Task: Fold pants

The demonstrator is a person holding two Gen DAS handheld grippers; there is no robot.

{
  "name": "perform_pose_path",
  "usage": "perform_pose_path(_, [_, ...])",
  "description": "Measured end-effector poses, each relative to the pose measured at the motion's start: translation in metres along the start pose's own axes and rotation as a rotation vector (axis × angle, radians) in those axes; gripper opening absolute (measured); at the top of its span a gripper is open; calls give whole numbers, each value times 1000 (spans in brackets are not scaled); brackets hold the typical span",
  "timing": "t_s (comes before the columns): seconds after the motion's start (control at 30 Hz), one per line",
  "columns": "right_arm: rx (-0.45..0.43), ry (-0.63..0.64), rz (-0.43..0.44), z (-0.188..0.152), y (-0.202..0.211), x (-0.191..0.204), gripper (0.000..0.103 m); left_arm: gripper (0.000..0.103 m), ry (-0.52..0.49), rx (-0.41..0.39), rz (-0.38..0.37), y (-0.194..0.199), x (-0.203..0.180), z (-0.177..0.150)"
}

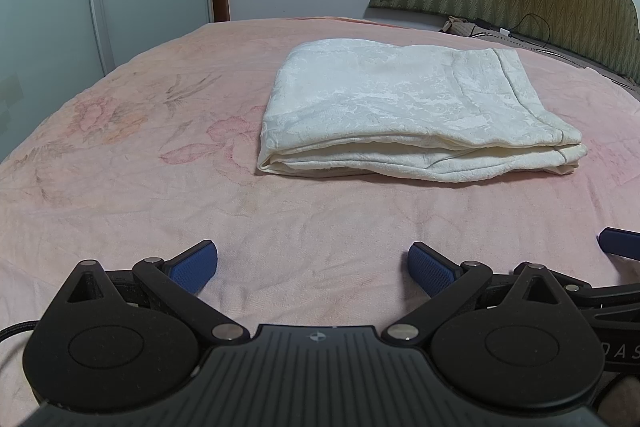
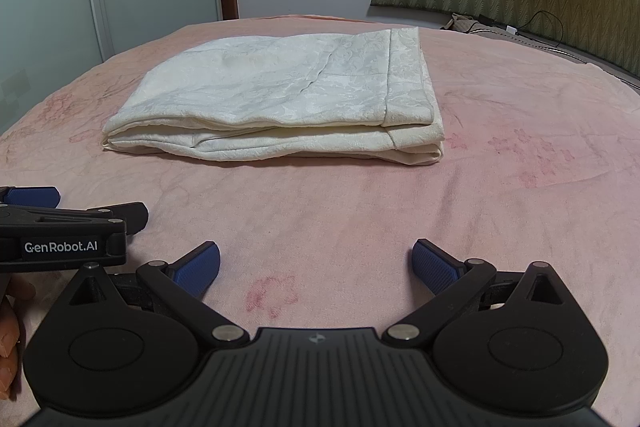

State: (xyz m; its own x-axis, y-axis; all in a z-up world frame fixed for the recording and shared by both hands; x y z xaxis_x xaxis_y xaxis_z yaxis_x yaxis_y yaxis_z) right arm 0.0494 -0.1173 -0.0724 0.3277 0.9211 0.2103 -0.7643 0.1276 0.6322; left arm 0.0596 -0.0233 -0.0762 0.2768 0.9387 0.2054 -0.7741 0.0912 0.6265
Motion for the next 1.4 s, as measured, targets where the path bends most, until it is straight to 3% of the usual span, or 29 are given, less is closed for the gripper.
perform_pose_path(0.53, [1, -3, -4, 0, 0, 0, 103, 103, -12, 3, 4, 1, 0, 1])
perform_pose_path(0.77, [69, -21, -14, 15, -5, 9, 103, 103, -32, -2, 53, 8, 6, 4])
perform_pose_path(0.97, [39, -6, -25, 13, -13, 16, 103, 103, 7, 20, 80, 1, 20, 8])
perform_pose_path(1.4, [-3, -13, -22, 7, -11, 16, 103, 103, -8, 9, 92, -3, 17, 2])
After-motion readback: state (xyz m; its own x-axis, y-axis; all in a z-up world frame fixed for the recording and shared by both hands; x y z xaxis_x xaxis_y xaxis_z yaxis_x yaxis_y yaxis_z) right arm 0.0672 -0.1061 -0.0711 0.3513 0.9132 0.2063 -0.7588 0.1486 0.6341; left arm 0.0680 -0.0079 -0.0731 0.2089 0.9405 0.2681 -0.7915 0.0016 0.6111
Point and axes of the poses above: each gripper's, at about its wrist camera, not at the fingertips, and y roughly against the way its jaws point, x to its left, z to its top, the point moved 1 cm from there along -y, roughly the way its jaws point, and after that the axes turned 13 degrees about -y, right-handed, at the moved point
